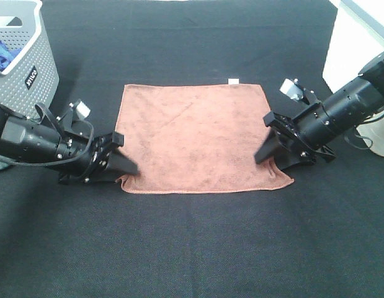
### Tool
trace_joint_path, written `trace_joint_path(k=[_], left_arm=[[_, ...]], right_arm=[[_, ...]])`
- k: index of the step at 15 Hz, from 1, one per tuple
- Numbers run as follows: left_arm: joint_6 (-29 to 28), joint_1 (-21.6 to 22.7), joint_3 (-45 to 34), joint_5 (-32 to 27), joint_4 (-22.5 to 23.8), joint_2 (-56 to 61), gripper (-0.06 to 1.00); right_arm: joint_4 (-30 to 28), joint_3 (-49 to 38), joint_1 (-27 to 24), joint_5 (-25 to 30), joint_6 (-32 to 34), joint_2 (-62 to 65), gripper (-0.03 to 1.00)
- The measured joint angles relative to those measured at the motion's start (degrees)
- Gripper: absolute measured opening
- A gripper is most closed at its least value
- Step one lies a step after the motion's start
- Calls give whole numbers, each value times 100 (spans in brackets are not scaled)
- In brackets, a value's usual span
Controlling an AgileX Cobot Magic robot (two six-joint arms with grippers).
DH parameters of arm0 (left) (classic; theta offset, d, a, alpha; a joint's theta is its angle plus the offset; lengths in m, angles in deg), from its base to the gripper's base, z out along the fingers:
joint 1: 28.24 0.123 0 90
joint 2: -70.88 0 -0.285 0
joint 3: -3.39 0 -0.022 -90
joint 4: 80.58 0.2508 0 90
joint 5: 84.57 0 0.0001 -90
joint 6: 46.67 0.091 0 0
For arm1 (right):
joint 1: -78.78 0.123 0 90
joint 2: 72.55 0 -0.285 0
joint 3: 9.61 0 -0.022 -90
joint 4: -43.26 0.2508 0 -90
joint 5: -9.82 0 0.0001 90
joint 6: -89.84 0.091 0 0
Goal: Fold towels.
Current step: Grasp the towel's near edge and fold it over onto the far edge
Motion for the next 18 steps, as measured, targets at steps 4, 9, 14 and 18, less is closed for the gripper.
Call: trace_joint_path(k=[4, 9, 14, 18], left_arm=[[-625, 0, 0, 92, 728, 149, 1], [-2384, 0, -155, -92, 2636, 693, 1], [-2613, 0, -1037, -258, 2876, 1364, 1], [-2613, 0, -1570, -252, 2876, 1713, 1]], right_arm=[[-361, 29, -160, 6, 544, -46, 0], [-682, -275, -166, 332, 584, 304, 0], [-928, -951, -166, 413, 768, 922, 0], [-1112, -1295, -166, 516, 888, 1134, 0]])
